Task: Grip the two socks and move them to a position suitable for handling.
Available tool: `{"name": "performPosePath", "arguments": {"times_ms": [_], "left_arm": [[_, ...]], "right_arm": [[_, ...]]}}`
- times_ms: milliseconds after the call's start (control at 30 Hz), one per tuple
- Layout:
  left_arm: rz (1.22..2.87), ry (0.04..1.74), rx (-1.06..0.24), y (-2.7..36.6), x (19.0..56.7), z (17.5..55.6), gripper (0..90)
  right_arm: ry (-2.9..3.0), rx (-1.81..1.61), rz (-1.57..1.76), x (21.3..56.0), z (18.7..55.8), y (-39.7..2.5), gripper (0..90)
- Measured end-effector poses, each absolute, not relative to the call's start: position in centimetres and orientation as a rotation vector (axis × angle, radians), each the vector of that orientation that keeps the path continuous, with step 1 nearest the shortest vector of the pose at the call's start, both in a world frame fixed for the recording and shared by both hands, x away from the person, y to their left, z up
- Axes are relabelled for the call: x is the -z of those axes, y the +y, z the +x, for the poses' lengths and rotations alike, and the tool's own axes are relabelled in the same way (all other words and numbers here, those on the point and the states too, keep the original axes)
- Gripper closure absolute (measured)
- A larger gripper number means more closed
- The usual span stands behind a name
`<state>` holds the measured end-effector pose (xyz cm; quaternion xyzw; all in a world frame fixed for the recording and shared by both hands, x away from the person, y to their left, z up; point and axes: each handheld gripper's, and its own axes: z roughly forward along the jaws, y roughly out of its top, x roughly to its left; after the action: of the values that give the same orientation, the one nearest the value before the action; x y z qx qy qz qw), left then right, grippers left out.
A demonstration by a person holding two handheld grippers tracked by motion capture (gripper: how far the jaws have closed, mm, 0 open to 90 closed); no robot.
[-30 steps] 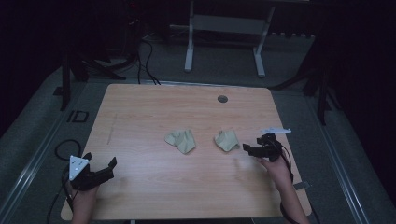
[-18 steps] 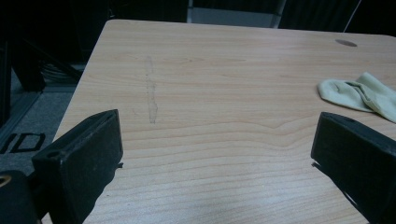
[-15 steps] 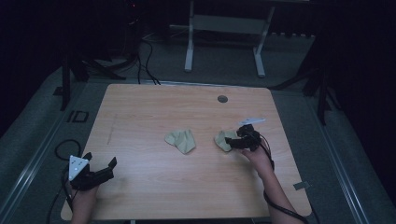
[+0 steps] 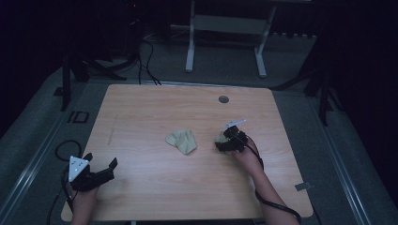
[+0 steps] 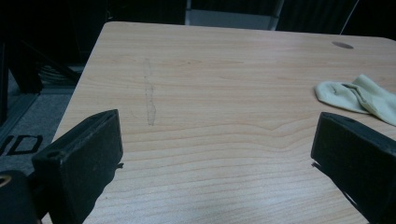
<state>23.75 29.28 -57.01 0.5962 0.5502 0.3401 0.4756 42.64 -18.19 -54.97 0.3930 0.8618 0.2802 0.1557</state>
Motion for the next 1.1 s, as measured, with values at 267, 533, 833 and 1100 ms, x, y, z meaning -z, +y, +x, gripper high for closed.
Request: {"name": "performPosePath", "arguments": {"times_ms": [267, 533, 833, 1100], "left_arm": [[1.461, 1.343, -0.829, 29.2, 57.0, 23.8, 2.1], [1.46, 1.342, -0.826, 29.2, 57.0, 23.8, 2.1], [1.459, 1.345, -0.826, 29.3, 57.1, 23.9, 2.1], [1.471, 1.336, -0.824, 29.0, 57.1, 24.0, 2.1]], "right_arm": [[2.487, -0.785, 1.121, 55.0, 42.7, -17.7, 39.2], [2.467, -0.763, 1.101, 54.8, 42.3, -16.8, 75.9], [2.473, -0.767, 1.087, 53.9, 42.0, -16.5, 77.7], [2.447, -0.871, 1.06, 50.4, 40.3, -16.1, 77.6]]}}
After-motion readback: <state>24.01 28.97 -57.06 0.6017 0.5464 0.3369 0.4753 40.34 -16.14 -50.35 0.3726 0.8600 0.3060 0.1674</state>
